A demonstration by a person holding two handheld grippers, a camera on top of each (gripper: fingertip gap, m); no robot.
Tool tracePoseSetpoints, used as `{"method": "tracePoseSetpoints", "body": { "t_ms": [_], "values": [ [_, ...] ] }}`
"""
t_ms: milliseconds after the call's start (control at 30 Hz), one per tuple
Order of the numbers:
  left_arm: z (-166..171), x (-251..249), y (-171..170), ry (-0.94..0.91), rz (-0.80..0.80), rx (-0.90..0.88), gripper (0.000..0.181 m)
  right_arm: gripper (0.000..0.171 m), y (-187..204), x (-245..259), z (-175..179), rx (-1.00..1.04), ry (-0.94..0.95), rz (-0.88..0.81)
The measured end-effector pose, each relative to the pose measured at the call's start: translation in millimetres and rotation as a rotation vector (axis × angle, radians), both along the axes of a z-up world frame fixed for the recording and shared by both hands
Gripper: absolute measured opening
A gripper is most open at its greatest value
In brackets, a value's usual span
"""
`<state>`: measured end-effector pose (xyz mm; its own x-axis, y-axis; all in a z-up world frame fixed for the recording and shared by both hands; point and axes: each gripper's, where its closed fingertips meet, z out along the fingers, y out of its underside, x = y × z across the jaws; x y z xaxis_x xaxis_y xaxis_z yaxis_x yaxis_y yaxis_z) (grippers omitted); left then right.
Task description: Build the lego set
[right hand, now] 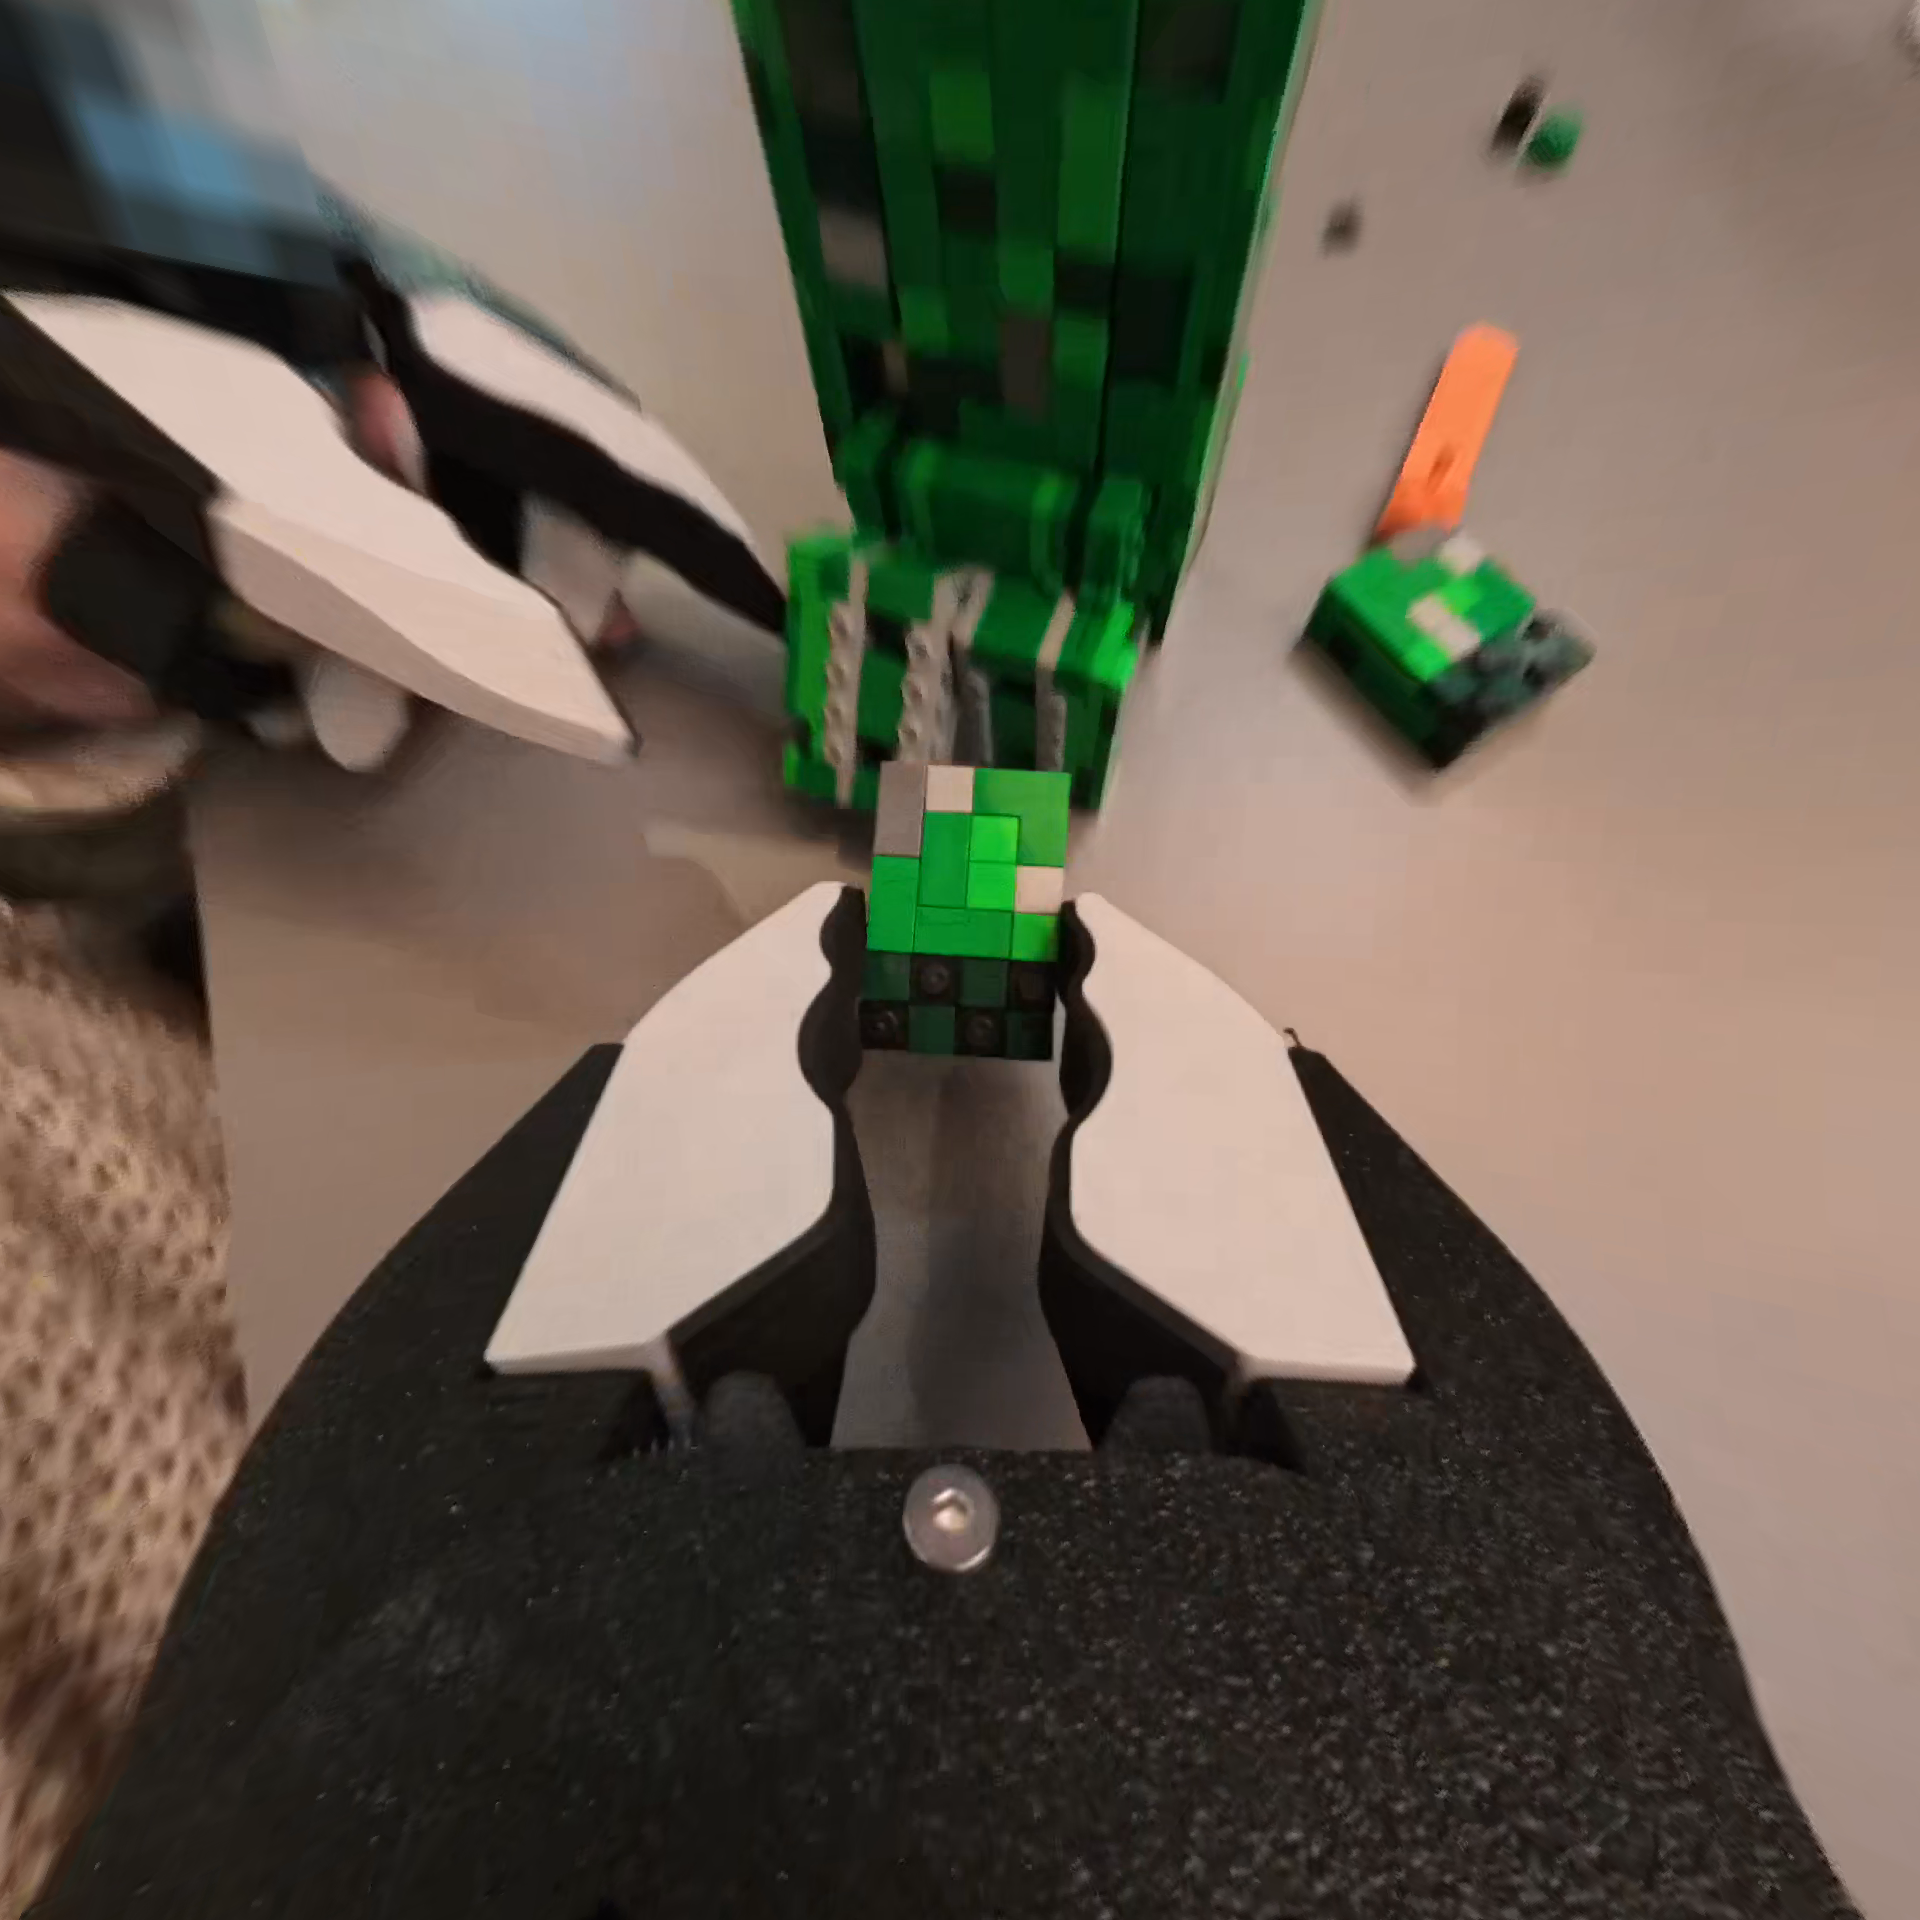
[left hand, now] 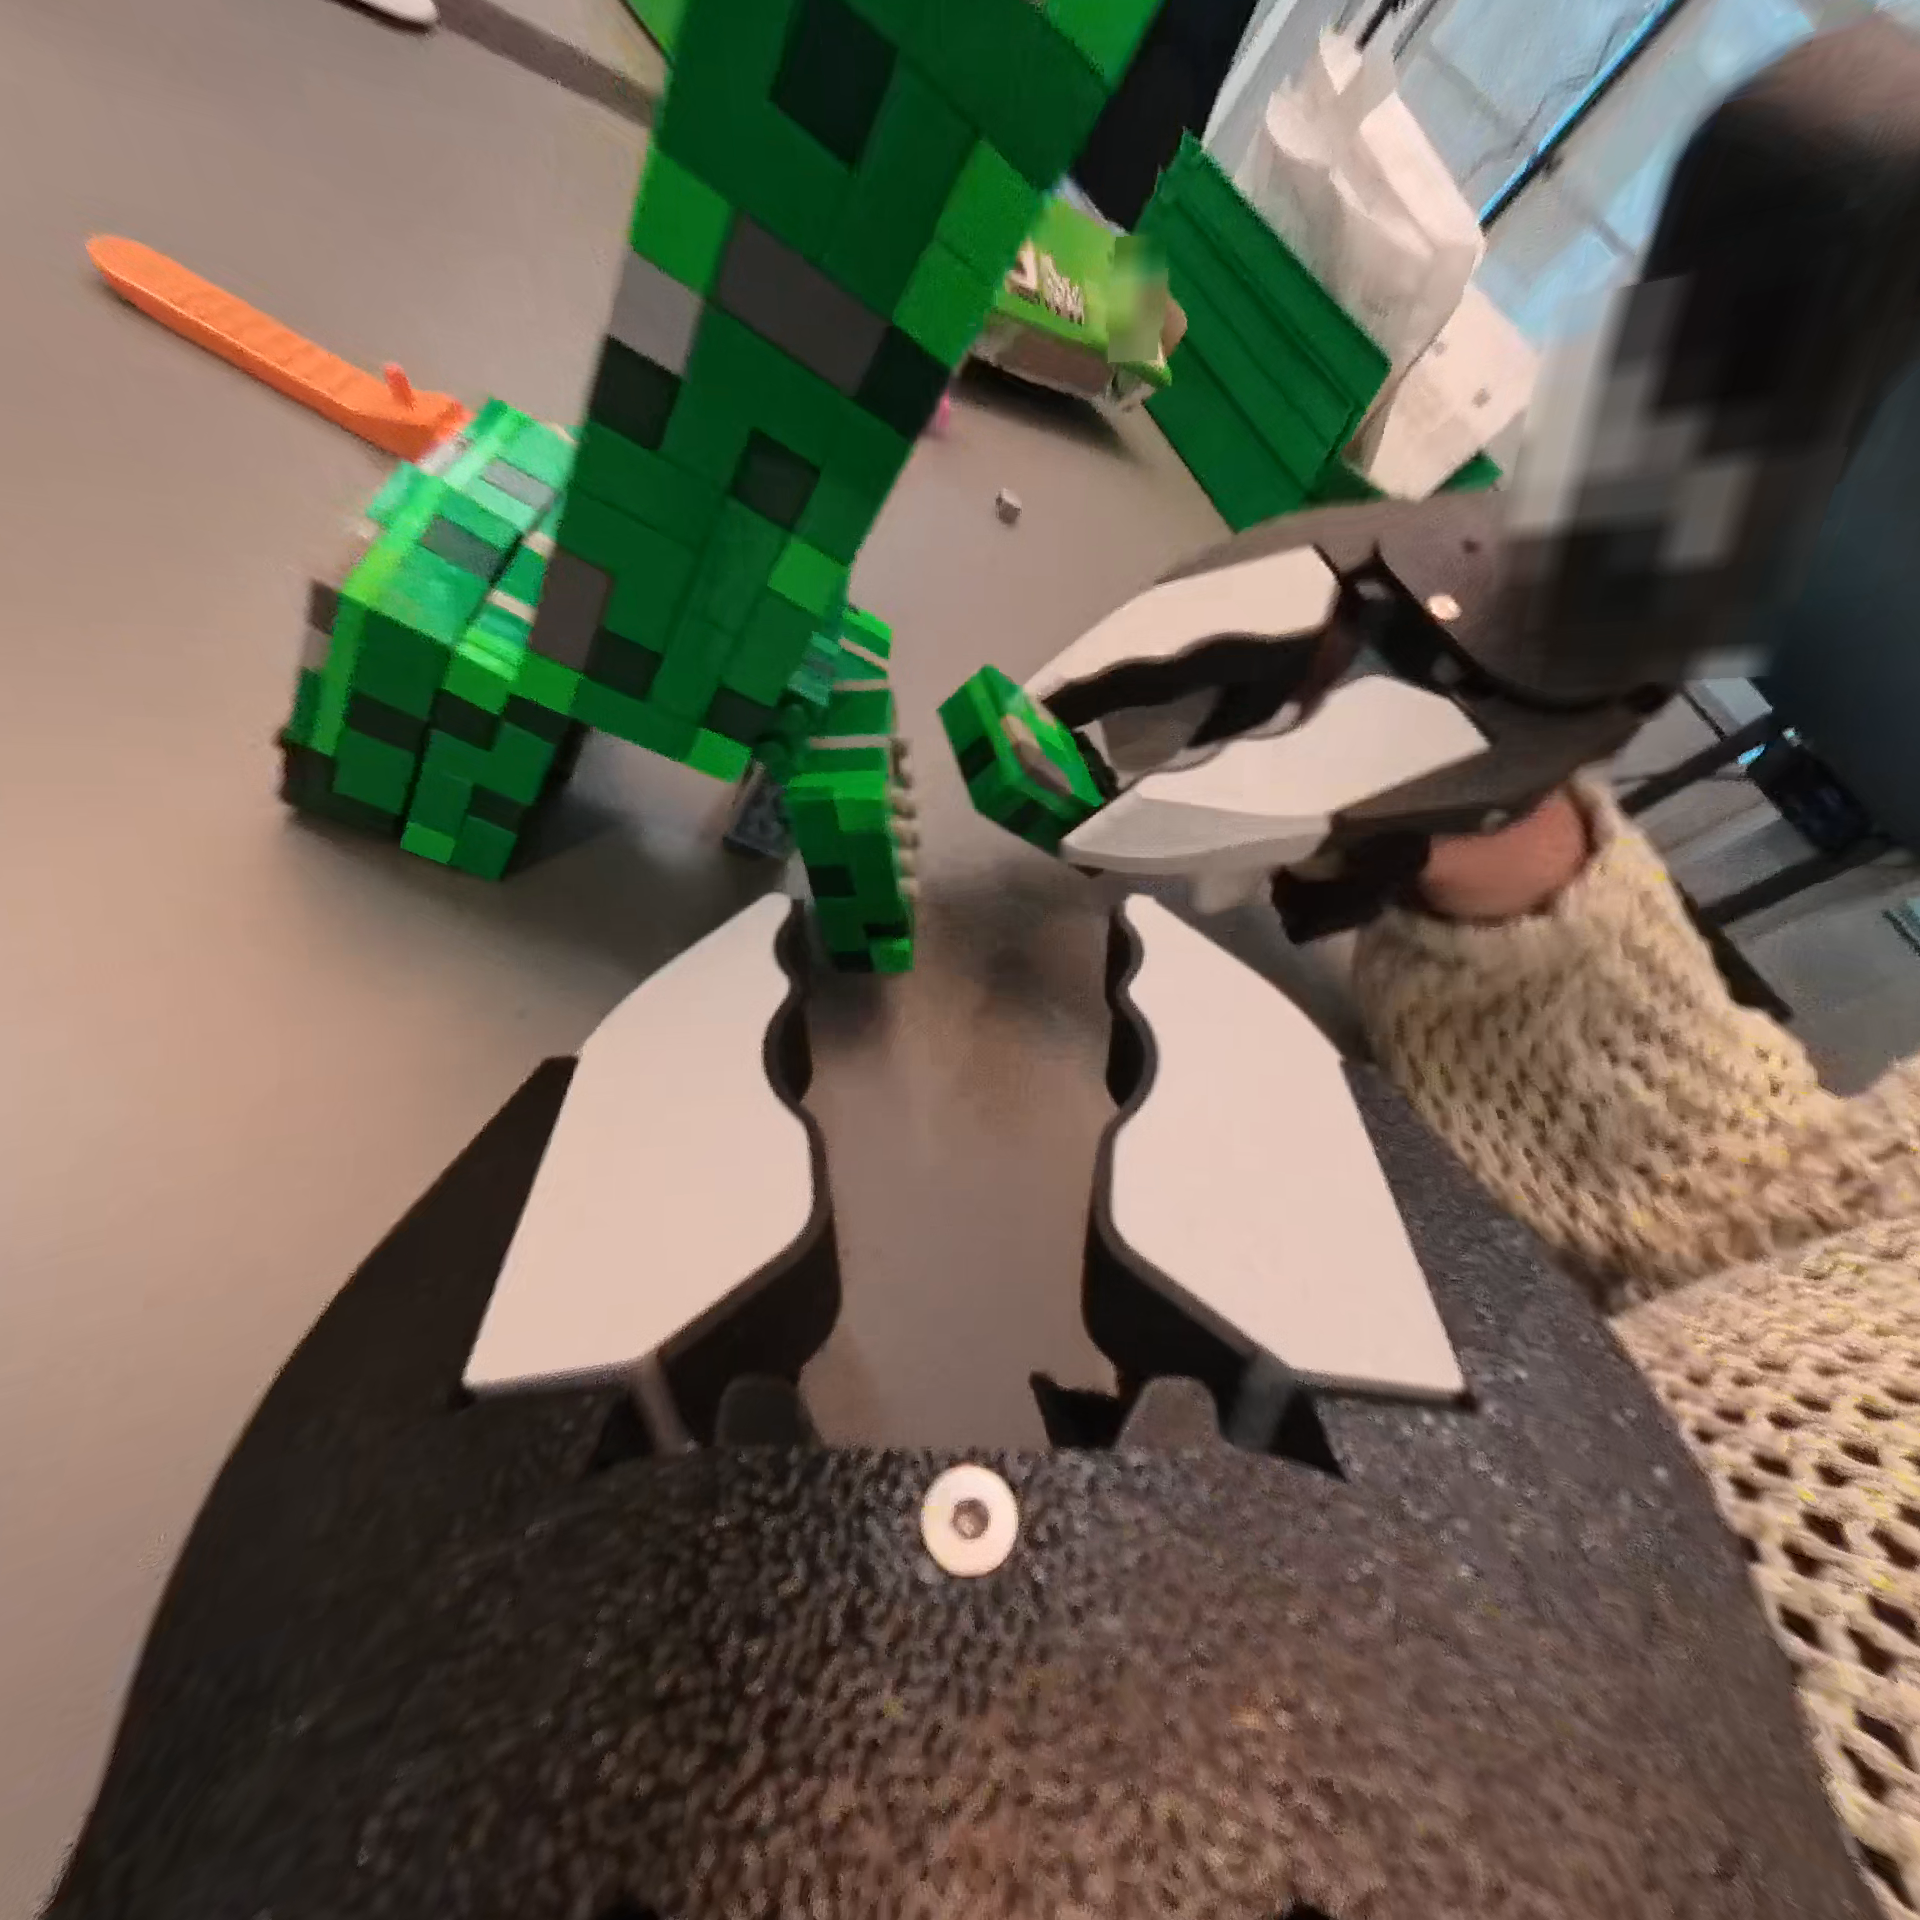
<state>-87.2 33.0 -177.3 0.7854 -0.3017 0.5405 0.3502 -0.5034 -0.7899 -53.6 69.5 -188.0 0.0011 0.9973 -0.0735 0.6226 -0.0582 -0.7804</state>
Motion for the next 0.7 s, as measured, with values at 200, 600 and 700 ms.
{"method": "tracePoseSetpoints", "body": {
  "t_ms": [200,600,700],
  "values": [
    [-2.7,-7.0,3.6,0.009,0.042,-0.018,0.056,0.034,-10.8,-20.2,22.5,0.032,0.334,-0.148],
    [0.0,-9.1,-0.1,-0.093,0.031,-0.016,0.066,0.034,-15.5,-25.3,19.3,0.141,0.291,-0.192],
    [0.3,-16.2,-5.0,-0.090,0.052,-0.012,0.064,0.035,-13.6,-8.2,1.6,0.097,0.118,-0.167]
  ]
}}
